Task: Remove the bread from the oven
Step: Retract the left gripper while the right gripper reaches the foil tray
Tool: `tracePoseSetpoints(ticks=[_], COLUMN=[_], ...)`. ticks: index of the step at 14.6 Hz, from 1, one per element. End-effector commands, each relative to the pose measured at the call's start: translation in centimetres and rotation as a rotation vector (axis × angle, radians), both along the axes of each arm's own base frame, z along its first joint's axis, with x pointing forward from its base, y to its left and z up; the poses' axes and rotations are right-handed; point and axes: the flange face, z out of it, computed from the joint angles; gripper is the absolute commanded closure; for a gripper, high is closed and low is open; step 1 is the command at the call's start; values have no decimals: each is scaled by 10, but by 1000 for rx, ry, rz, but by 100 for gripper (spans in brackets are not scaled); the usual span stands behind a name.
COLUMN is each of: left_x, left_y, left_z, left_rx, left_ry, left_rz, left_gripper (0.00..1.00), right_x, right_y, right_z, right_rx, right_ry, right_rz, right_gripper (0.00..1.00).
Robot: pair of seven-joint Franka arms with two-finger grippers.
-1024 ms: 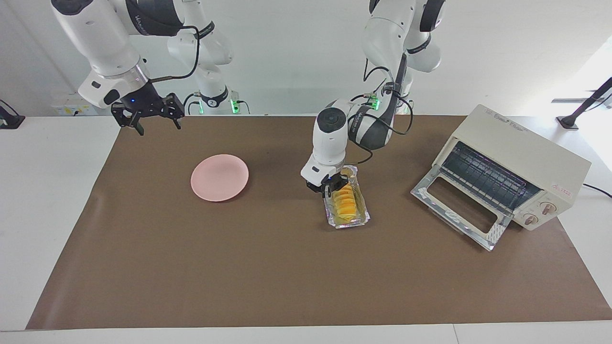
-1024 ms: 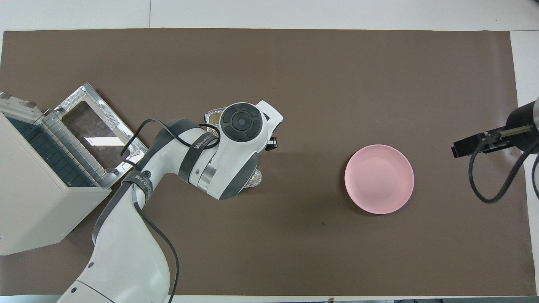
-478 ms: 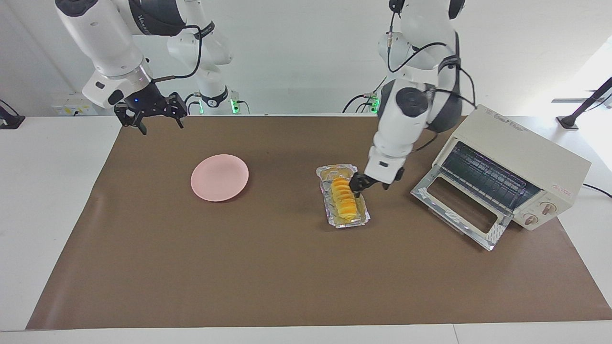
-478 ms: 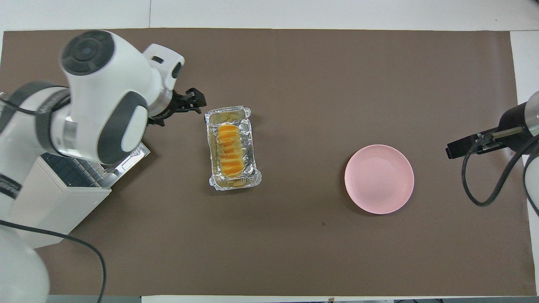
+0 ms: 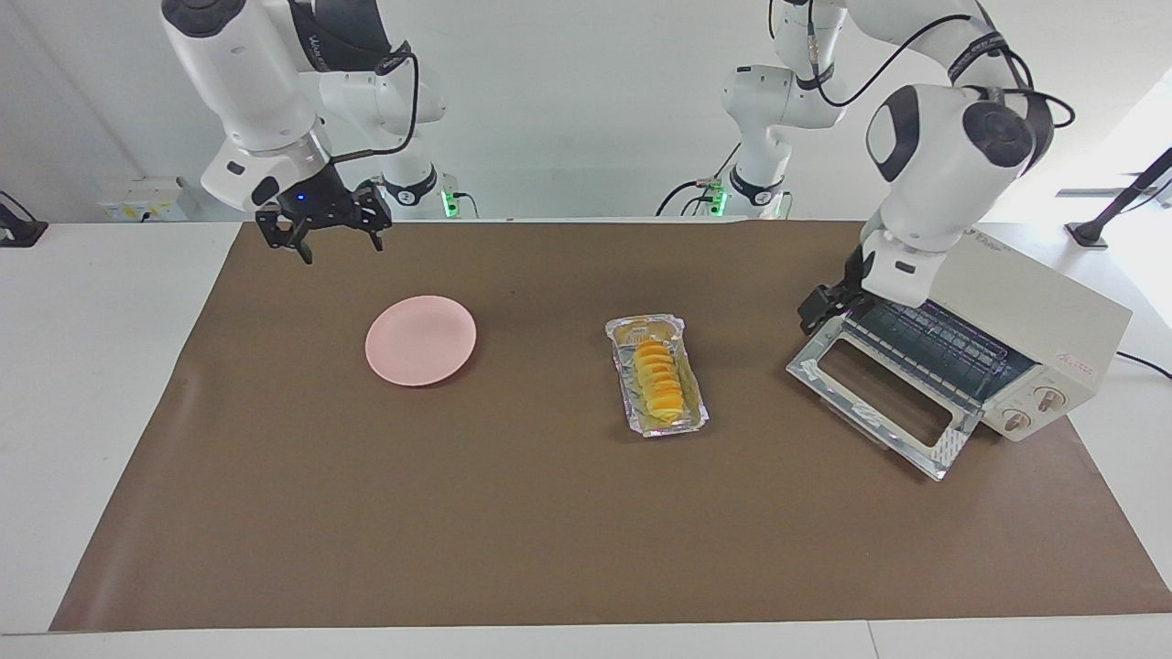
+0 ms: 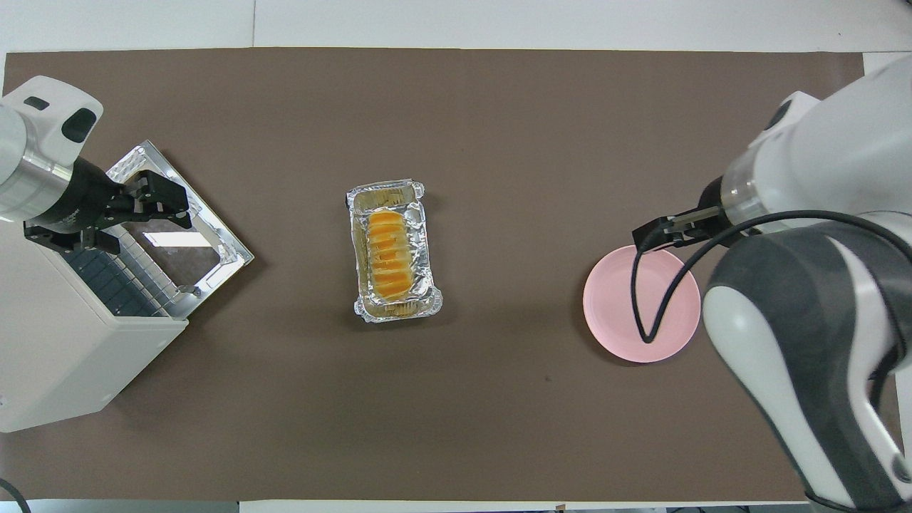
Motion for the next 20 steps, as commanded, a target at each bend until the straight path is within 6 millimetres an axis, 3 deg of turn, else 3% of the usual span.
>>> tracePoseSetpoints(ticks=[1, 3, 4, 7, 8, 9, 13, 15, 17, 20], left_x=[-21, -24, -26, -30, -31, -32, -34, -33, -33, -33], left_y=[0, 1, 1, 3, 10, 12, 25, 42, 42, 39], left_z=[3, 0, 1, 10, 15, 15, 19, 21, 20, 21], left_rx=[27, 25, 22, 16, 15, 18, 38, 28, 27, 27], left_ry=[54, 68, 67, 66, 63, 63, 70, 64, 67, 64], left_rz=[-30, -42, -65, -75, -71, -85, -149, -176, -180, -183], left_gripper=[0, 0, 0, 0, 0, 0, 0, 0, 0, 0], right_x=[22, 30, 29, 51, 57, 54, 49, 50, 47, 46], right_y=[67, 119, 133, 194, 228, 242, 262, 270, 271, 272], right_z=[-26, -51, -59, -107, -141, -151, -182, -188, -207, -221], right_rx=[24, 48, 54, 39, -4, 10, 12, 48, 10, -2], right_ry=[6, -20, -29, -4, -22, -39, -29, -71, -81, -95], right_rz=[-42, -68, -73, -99, -113, -108, -86, -81, -53, -36], right_gripper=[0, 0, 0, 0, 0, 0, 0, 0, 0, 0])
